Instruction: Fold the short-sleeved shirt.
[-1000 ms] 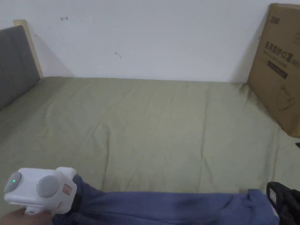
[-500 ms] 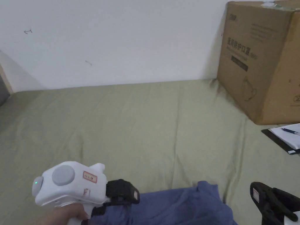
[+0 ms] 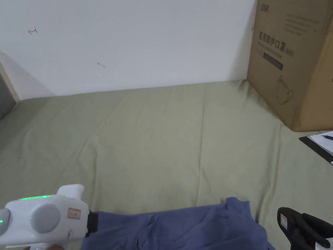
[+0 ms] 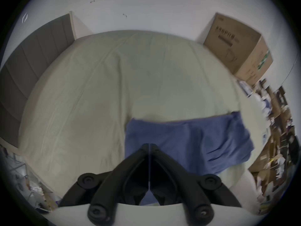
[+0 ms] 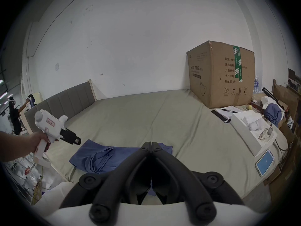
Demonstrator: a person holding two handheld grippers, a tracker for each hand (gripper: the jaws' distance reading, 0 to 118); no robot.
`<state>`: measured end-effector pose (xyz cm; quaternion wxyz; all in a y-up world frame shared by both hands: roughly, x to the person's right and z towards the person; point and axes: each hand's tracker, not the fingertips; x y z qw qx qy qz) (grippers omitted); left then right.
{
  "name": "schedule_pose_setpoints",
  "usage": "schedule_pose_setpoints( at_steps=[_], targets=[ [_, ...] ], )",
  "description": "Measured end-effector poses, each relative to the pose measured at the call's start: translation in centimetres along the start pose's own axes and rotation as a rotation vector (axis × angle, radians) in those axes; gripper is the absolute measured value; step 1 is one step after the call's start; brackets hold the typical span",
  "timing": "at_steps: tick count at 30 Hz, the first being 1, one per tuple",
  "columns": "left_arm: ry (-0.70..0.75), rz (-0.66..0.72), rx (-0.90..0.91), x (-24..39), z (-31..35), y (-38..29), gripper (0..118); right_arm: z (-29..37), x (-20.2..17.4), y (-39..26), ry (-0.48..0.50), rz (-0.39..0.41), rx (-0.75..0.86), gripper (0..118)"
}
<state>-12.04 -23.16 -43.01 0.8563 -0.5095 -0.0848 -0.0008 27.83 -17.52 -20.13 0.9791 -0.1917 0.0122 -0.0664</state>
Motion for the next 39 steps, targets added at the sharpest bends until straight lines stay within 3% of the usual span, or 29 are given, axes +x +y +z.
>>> schedule_pose_setpoints(
  at_steps=[4,11,15,18,21,22,23,26,29,32,33,34,35,36,37,39],
  targets=[
    [-0.243,0.081,-0.058,1.8,-3.2,-1.4,0,0.2,-0.4,0.5,0.011,-0.008,-0.013,0],
    [-0.2,0.016,-0.139,8.9,-7.4,-1.8,0,0.7,0.1,0.4,0.036,-0.001,-0.006,0],
    [-0.254,0.079,-0.132,10.4,-5.9,-1.3,0,0.4,0.0,-0.2,0.011,0.018,-0.027,0],
    [-0.425,0.115,-0.178,11.7,-5.8,-1.4,0,0.2,0.0,-0.4,0.017,0.004,-0.038,0],
    [-0.745,0.167,-0.344,12.4,-6.7,-1.7,0,0.2,0.1,-0.4,0.024,-0.023,-0.039,0],
    [-0.821,0.179,-0.359,12.2,-6.5,-1.7,0,0.2,0.2,-0.3,0.029,-0.034,-0.037,0],
    [-0.842,0.163,-0.26,11.5,-5.5,-1.3,0,0.2,0.4,-0.2,0.03,-0.039,-0.035,0],
    [-0.76,0.122,0.025,7.4,-1.5,0.7,0,0.2,0.6,0.2,0.022,-0.034,-0.03,0],
    [-0.677,0.245,0.128,1.1,0.8,1.8,0,-0.1,0.8,0.5,0.016,-0.018,-0.028,0],
    [-0.367,0.338,0.063,-5.0,0.7,2.0,0,-1.0,0.6,0.4,0.02,0.0,-0.057,0],
    [-0.348,0.332,0.075,-7.0,0.3,1.6,6,-1.3,0.5,0.4,0.023,0.0,-0.069,0],
    [-0.394,0.33,0.075,-8.7,-0.2,1.1,24,-1.4,0.3,0.4,0.026,0.0,-0.073,0],
    [-0.464,0.362,0.046,-10.2,-0.8,0.5,60,-1.5,0.1,0.4,0.027,0.001,-0.074,0],
    [-0.541,0.413,-0.002,-11.6,-1.6,0.0,111,-1.7,-0.1,0.3,0.028,0.005,-0.078,0],
    [-0.581,0.458,-0.056,-12.4,-2.5,-0.6,117,-1.9,-0.4,0.4,0.027,0.009,-0.084,0],
    [-0.62,0.51,-0.051,-13.8,-3.7,-2.3,117,-2.4,-1.0,0.2,0.031,0.018,-0.098,0]
  ],
)
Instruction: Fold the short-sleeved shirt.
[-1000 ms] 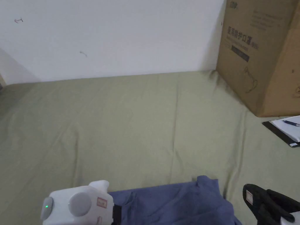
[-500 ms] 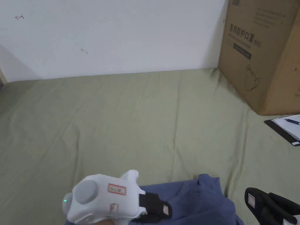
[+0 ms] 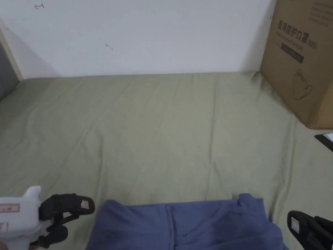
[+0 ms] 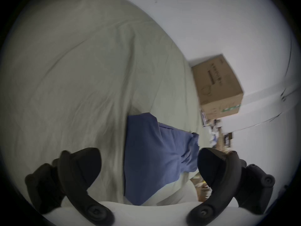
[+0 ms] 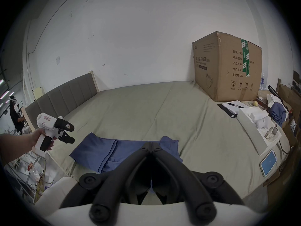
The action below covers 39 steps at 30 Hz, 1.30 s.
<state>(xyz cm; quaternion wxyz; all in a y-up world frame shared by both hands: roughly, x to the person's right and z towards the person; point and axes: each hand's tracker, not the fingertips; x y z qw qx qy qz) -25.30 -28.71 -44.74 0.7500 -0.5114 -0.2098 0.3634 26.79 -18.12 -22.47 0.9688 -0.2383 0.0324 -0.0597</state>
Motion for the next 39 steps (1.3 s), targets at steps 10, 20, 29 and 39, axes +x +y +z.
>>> schedule_pose_setpoints(
  at_steps=[10,20,29,39],
  targets=[
    [-0.294,0.06,-0.265,-2.2,-8.4,-1.0,117,-4.2,-3.5,0.0,0.063,-0.013,-0.082,0],
    [0.04,-0.088,-0.208,0.1,-8.4,-0.7,11,-5.5,-3.9,0.0,0.066,-0.031,-0.103,0],
    [0.899,-0.85,-0.017,11.6,0.4,-2.0,11,-3.5,-2.5,0.1,0.081,-0.028,-0.039,0],
    [0.524,-0.556,-0.149,18.3,-8.3,-4.8,11,-1.0,0.0,-0.3,0.06,-0.101,0.011,0]
  ],
)
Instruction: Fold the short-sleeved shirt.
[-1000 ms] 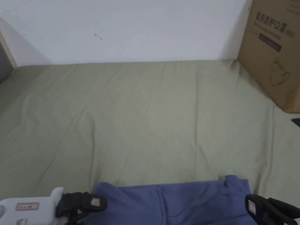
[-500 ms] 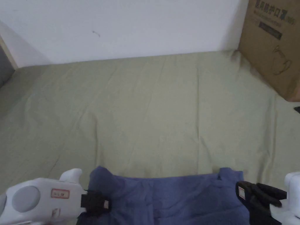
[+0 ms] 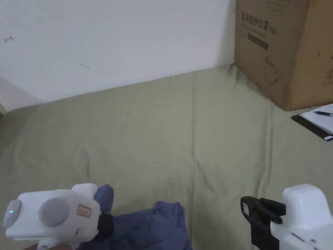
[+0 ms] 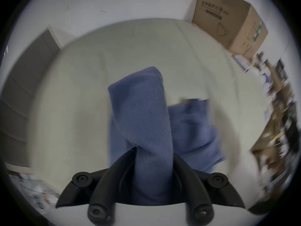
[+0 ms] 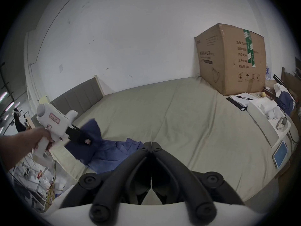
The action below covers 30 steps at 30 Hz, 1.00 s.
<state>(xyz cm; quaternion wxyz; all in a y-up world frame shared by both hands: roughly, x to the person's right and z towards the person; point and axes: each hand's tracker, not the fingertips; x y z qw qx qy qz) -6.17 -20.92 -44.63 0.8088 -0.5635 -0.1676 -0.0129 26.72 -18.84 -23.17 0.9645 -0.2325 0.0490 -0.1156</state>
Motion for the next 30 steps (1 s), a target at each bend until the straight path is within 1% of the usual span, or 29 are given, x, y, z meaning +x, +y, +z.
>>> schedule_pose_setpoints(
  at_steps=[1,2,3,4,5,6,7,9,10,13,14,15,16,17,18,20,22,24,26,28,30],
  targets=[
    [-0.058,0.032,-0.023,1.2,-1.2,0.5,13,0.0,0.3,0.0,-0.005,-0.017,-0.001,0],
    [-0.124,0.071,-0.054,2.6,-2.5,0.9,19,0.0,0.5,0.0,-0.008,-0.035,-0.005,0],
    [-0.231,0.1,-0.079,3.6,-3.5,0.9,45,0.0,0.7,0.0,-0.009,-0.05,-0.007,0],
    [-0.35,0.128,-0.076,4.2,-4.3,0.8,80,-0.1,0.9,0.0,-0.011,-0.062,-0.008,0],
    [-0.423,0.163,-0.075,4.6,-4.7,0.6,111,-0.2,1.0,0.1,-0.011,-0.07,-0.009,0],
    [-0.489,0.211,-0.046,4.9,-4.5,0.2,115,-0.2,1.2,0.2,-0.008,-0.08,-0.008,0],
    [-0.56,0.23,0.037,4.7,-3.8,0.3,114,-0.2,1.3,0.2,-0.003,-0.086,-0.004,0],
    [-0.56,0.295,0.036,3.4,-2.6,0.0,114,-0.2,1.3,0.3,-0.001,-0.088,0.002,0],
    [-0.545,0.311,0.064,2.5,-1.8,-0.1,114,-0.3,1.3,0.4,-0.002,-0.087,0.003,0],
    [-0.335,0.277,0.172,0.1,0.8,-0.6,113,-0.5,1.3,0.6,0.002,-0.092,0.001,0],
    [-0.265,0.255,0.203,-0.6,1.4,-0.8,112,-0.6,1.3,0.6,0.005,-0.105,0.0,0],
    [-0.199,0.201,0.225,-1.1,1.9,-1.1,97,-0.6,1.2,0.6,0.01,-0.116,0.001,0],
    [-0.177,0.162,0.25,-1.3,2.2,-1.5,64,-0.6,1.1,0.6,0.017,-0.124,0.001,0],
    [-0.145,0.13,0.289,-1.3,2.3,-2.1,15,-0.7,1.0,0.6,0.024,-0.13,-0.002,0],
    [-0.121,0.099,0.302,-1.0,2.1,-2.5,0,-0.9,0.9,0.7,0.028,-0.132,-0.007,0],
    [-0.082,0.067,0.281,0.1,1.0,-3.2,0,-1.1,0.5,0.7,0.033,-0.126,-0.017,0],
    [-0.227,0.022,0.226,1.7,-0.8,-3.4,0,-1.1,0.1,0.7,0.035,-0.112,-0.022,0],
    [-0.258,-0.012,0.189,4.3,-3.1,-3.4,0,-1.1,-0.2,0.7,0.035,-0.101,-0.024,0],
    [-0.276,-0.04,0.101,7.3,-6.2,-3.1,0,-1.2,-0.6,0.8,0.033,-0.091,-0.033,0],
    [-0.213,-0.054,-0.017,9.6,-10.1,-3.7,0,-1.0,-1.0,1.0,0.031,-0.07,-0.038,0],
    [-0.196,-0.049,-0.09,10.5,-13.0,-4.5,0,-0.6,-1.5,1.3,0.014,-0.006,-0.032,0]
  ],
)
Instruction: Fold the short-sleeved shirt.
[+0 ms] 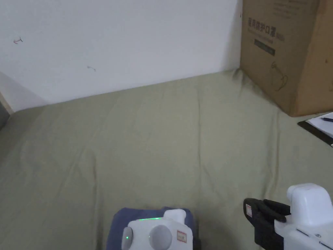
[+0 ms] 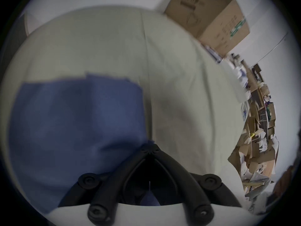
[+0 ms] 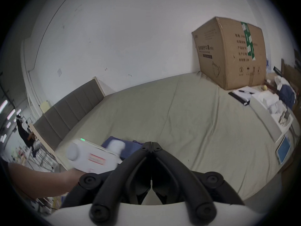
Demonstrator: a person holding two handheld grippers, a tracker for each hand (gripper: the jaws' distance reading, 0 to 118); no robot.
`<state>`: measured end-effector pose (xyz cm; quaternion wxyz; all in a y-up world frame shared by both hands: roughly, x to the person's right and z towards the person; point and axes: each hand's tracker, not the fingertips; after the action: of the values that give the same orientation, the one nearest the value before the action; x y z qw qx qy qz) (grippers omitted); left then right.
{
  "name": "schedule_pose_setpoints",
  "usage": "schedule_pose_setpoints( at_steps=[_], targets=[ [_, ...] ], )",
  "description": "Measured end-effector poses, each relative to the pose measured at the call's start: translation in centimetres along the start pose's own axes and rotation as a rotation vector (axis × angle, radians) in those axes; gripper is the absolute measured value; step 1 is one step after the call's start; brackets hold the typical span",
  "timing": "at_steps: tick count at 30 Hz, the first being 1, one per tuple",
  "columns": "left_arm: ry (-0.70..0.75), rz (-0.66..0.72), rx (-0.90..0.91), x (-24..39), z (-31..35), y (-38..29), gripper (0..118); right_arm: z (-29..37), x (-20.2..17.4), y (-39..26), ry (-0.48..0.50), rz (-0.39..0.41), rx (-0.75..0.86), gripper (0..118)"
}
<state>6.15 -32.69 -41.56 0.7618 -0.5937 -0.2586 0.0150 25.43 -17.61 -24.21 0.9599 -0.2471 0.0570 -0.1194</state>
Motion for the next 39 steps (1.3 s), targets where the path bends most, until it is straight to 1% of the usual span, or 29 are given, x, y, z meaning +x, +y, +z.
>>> schedule_pose_setpoints(
  at_steps=[1,2,5,8,10,11,13,15,16,17,18,19,20,21,22,23,24,25,26,28,32,36,39],
  targets=[
    [-0.055,0.04,0.022,0.0,-1.0,-0.2,0,0.2,-0.3,0.1,-0.006,0.024,0.001,0],
    [-0.006,0.047,0.057,0.2,-0.9,-0.4,0,0.4,-0.4,0.1,-0.005,0.031,-0.001,0],
    [-0.027,0.04,0.07,0.6,1.1,-0.2,0,0.9,-0.5,0.6,0.008,0.016,-0.002,0],
    [-0.143,0.008,0.354,0.6,7.9,-1.7,0,1.8,-0.3,1.5,0.038,-0.042,0.025,0],
    [-0.122,-0.032,0.539,0.3,13.9,-3.4,0,2.9,-0.6,2.5,0.039,-0.046,0.077,0],
    [-0.09,-0.045,0.62,0.1,16.6,-4.1,0,3.5,-0.7,3.1,0.039,-0.035,0.109,0],
    [0.052,-0.073,0.798,-0.3,21.7,-6.1,0,4.8,-1.3,4.1,0.033,0.0,0.186,0],
    [0.341,-0.051,1.014,-0.3,25.5,-7.9,0,6.3,-2.0,4.8,0.018,0.051,0.284,0],
    [0.444,-0.046,1.095,-0.4,26.8,-8.8,0,6.9,-2.5,4.9,-0.009,0.086,0.344,0],
    [0.473,-0.04,1.15,-0.7,27.6,-9.5,0,7.3,-3.0,4.6,-0.057,0.116,0.403,0],
    [0.533,-0.026,1.217,-0.9,28.1,-10.5,0,7.5,-3.6,3.9,-0.14,0.154,0.478,0],
    [0.589,-0.007,1.268,-1.2,27.5,-11.1,0,7.2,-3.8,2.7,-0.188,0.209,0.557,0],
    [0.602,0.006,1.279,-1.7,27.0,-11.7,0,6.7,-3.8,1.5,-0.215,0.264,0.615,0],
    [0.594,0.032,1.243,-2.3,26.5,-11.9,0,6.0,-3.8,0.2,-0.262,0.316,0.647,0],
    [0.578,0.085,1.197,-2.6,25.9,-12.3,0,5.2,-3.9,-0.7,-0.326,0.333,0.621,0],
    [0.59,0.118,1.205,-2.7,25.1,-12.6,0,5.0,-4.0,-0.9,-0.347,0.31,0.577,0],
    [0.619,0.129,1.213,-2.6,24.7,-13.1,0,5.0,-4.1,-1.1,-0.34,0.265,0.553,0],
    [0.62,0.111,1.217,-2.4,24.3,-13.4,0,5.3,-4.2,-1.4,-0.342,0.231,0.554,0],
    [0.622,0.099,1.219,-2.4,24.1,-13.7,0,5.3,-4.2,-1.3,-0.343,0.221,0.564,0],
    [0.619,0.065,1.232,-2.0,23.7,-14.0,0,5.6,-4.3,-1.2,-0.327,0.229,0.562,0],
    [0.625,0.004,1.241,-1.3,23.7,-14.2,0,5.8,-4.6,-0.9,-0.336,0.244,0.57,0],
    [0.618,-0.066,1.267,-0.7,23.7,-14.7,0,5.5,-4.8,-0.8,-0.373,0.207,0.569,0],
    [0.634,-0.104,1.266,-0.4,23.7,-14.8,0,5.3,-4.6,-0.7,-0.379,0.189,0.55,0]
  ],
)
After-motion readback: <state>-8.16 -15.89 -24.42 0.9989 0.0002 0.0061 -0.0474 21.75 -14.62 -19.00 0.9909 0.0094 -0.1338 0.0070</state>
